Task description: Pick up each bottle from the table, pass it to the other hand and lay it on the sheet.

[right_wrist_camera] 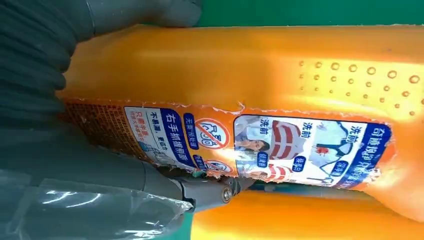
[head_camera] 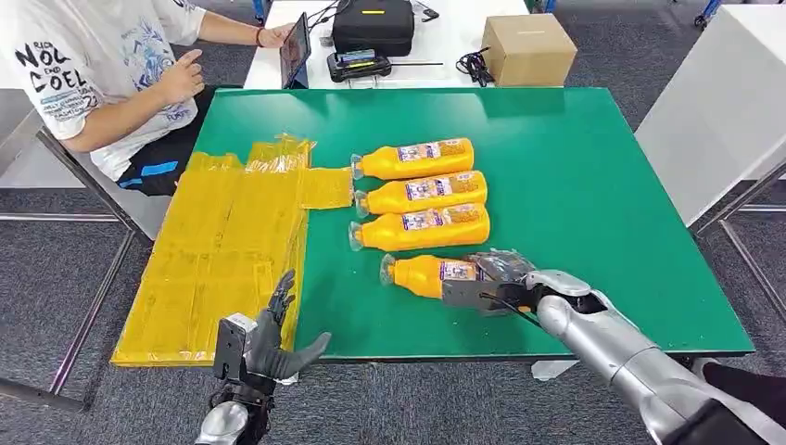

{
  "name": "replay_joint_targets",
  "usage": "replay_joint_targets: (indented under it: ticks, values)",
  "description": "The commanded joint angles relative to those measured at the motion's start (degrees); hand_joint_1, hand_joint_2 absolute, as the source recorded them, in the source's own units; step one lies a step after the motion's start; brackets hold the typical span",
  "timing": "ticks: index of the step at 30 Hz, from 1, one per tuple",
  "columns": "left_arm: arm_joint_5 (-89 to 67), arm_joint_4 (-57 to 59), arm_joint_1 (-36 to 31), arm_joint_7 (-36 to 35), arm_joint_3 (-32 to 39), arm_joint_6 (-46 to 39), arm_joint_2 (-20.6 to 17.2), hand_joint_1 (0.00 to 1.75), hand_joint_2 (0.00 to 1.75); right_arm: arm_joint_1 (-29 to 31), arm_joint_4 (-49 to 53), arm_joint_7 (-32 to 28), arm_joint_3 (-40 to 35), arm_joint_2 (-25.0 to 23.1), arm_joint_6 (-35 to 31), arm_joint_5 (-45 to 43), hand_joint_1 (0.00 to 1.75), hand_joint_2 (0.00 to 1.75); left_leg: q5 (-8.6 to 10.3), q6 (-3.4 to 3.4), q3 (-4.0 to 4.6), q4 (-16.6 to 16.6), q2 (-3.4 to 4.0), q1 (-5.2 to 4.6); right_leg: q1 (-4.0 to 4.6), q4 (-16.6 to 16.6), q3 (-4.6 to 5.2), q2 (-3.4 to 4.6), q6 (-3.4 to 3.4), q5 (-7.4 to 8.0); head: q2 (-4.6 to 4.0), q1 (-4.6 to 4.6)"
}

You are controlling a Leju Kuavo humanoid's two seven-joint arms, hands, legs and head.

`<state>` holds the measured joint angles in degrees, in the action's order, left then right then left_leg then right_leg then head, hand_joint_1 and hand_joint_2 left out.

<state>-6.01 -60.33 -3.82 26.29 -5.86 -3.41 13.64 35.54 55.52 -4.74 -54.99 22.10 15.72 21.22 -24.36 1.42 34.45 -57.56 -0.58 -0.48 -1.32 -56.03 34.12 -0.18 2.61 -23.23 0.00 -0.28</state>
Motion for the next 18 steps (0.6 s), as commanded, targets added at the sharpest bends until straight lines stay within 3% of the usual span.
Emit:
replay_joint_targets:
  ticks: [1,4,6,9,11,13,18]
  values:
    - [0.20,3.53,-2.09,-0.14,-0.94,0.07,-0.89,0.00,1.75,-2.40,-0.58,-0.98,1.10,-0.11,-0.65,-1.56,1.75,1.75,-0.05,-0.13,-0.16,0.03,-0.07,0.13,0.14,0.10,-0.23,-0.10,-0.15,-0.05,0.00,-0.02]
    - [0.30,3.57,-2.20,0.11,-0.90,0.14,-0.90,0.00,1.75,-5.96,2.91,-3.75,5.53,0.02,-2.13,-3.81,1.75,1.75,-0.06,-0.13,-0.18,0.04,-0.10,0.15,0.16,0.11,-0.26,-0.13,-0.15,-0.07,0.00,-0.02]
    - [0.48,3.67,-2.40,0.68,-0.81,0.12,-0.78,0.00,1.75,-11.38,7.64,-8.39,11.63,-1.03,-4.46,-6.25,1.75,1.75,-0.04,-0.11,-0.17,0.07,-0.14,0.13,0.14,0.14,-0.26,-0.16,-0.13,-0.06,0.00,-0.02]
    - [1.21,2.44,-2.03,1.49,-0.19,0.26,-0.39,0.00,1.75,-21.01,15.94,-17.71,22.56,-7.73,-9.21,-4.47,1.75,1.75,-0.07,-0.14,-0.24,0.10,-0.15,0.20,0.23,0.20,-0.33,-0.16,-0.15,-0.08,0.00,0.02]
    - [2.27,0.24,-1.12,2.03,0.52,0.35,-0.01,0.00,1.75,-25.87,21.63,-19.53,27.56,-13.28,-12.00,-3.12,1.75,1.75,-0.18,-0.18,-0.24,0.05,0.02,0.24,0.27,0.12,-0.32,0.00,-0.21,-0.12,0.00,0.00]
    - [2.33,-0.47,-0.81,2.00,0.51,0.40,-0.02,0.00,1.75,-26.34,22.79,-18.85,27.66,-13.81,-11.93,-2.32,1.75,1.75,-0.19,-0.10,-0.08,0.05,0.06,0.17,0.20,0.05,-0.11,0.04,-0.15,-0.07,0.00,0.00]
    - [5.77,-8.70,2.27,2.95,1.97,-0.42,0.52,0.00,1.75,-31.15,30.47,-24.15,35.41,-20.73,-14.49,-3.72,1.75,1.75,-0.21,-0.07,0.14,-0.04,-0.02,0.21,0.24,-0.03,0.08,-0.01,-0.15,-0.14,0.00,0.00]
